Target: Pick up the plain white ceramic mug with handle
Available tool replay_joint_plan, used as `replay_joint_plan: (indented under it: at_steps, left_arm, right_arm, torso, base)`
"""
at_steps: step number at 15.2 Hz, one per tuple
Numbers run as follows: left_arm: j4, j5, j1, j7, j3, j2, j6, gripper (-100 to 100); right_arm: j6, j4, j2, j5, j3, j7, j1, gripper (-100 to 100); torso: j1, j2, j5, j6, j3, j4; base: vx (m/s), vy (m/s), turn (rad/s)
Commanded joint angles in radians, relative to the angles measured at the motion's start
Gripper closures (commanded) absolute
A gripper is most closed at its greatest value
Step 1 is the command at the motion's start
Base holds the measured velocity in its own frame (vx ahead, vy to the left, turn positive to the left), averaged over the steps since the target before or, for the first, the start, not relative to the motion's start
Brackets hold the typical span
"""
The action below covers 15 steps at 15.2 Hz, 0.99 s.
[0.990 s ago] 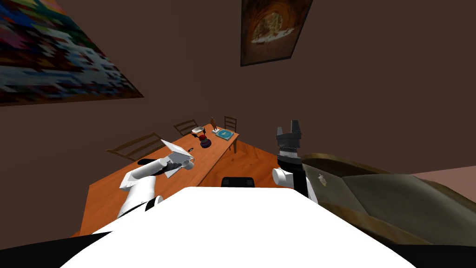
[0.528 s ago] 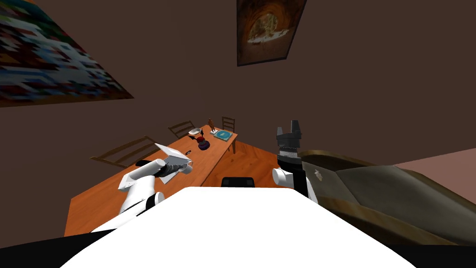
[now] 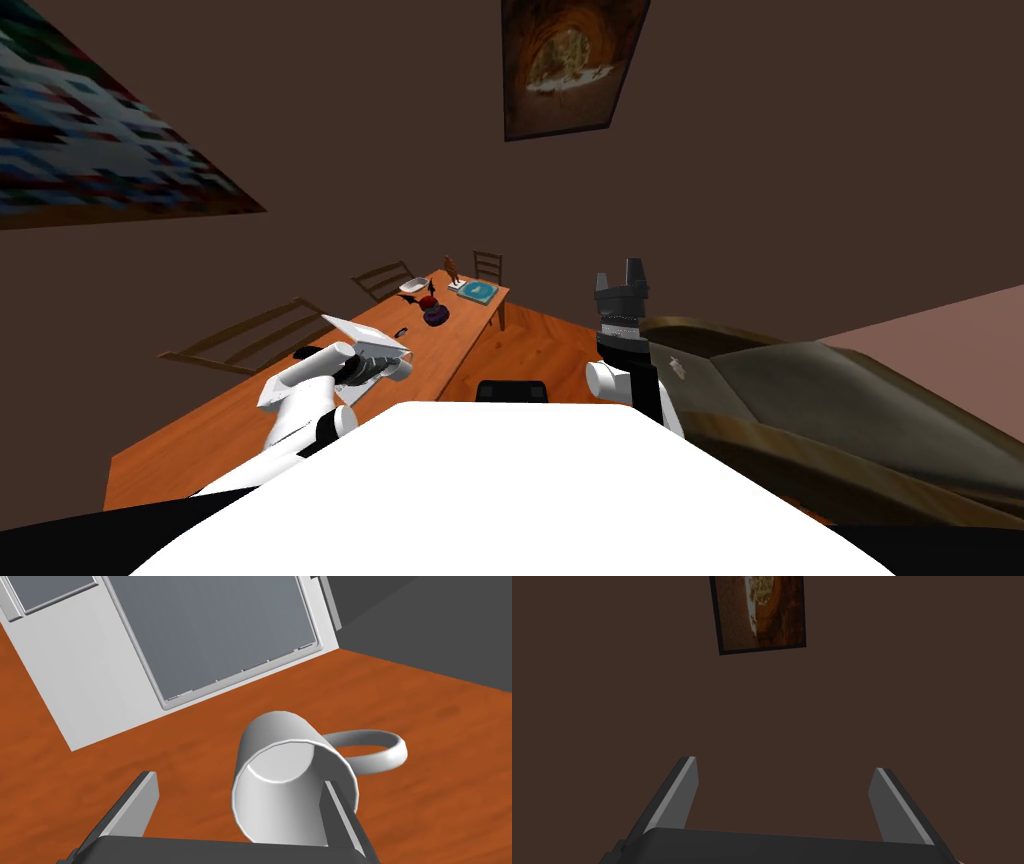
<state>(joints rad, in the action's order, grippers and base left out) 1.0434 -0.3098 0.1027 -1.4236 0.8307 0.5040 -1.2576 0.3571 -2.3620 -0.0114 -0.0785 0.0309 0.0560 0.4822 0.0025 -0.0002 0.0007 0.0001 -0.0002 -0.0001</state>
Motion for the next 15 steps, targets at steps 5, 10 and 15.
replay_joint_plan:
  at_steps: [5, 10, 15]
  left_arm:
    - [-0.053, 0.024, 0.017, -0.021, -0.004, -0.015, 0.057, -100]
    - [-0.055, 0.025, 0.018, -0.023, -0.005, -0.017, 0.063, 100]
    - [-0.015, 0.003, 0.002, -0.003, 0.000, -0.001, 0.020, 100]
  right_arm:
    - [0.000, 0.000, 0.000, 0.000, 0.000, 0.000, 0.000, 0]
    - [0.000, 0.000, 0.000, 0.000, 0.000, 0.000, 0.000, 0]
    - [0.000, 0.000, 0.000, 0.000, 0.000, 0.000, 0.000, 0]
  torso:
    - [0.001, 0.003, 0.000, 0.000, 0.002, 0.001]
    - [-0.001, 0.000, 0.000, -0.001, 0.000, 0.000]
    - [-0.005, -0.005, -0.001, -0.002, -0.002, -0.001]
  base:
    - [-0.051, 0.048, -0.088]
    - [-0.004, 0.004, -0.001]
    - [0.055, -0.045, 0.106]
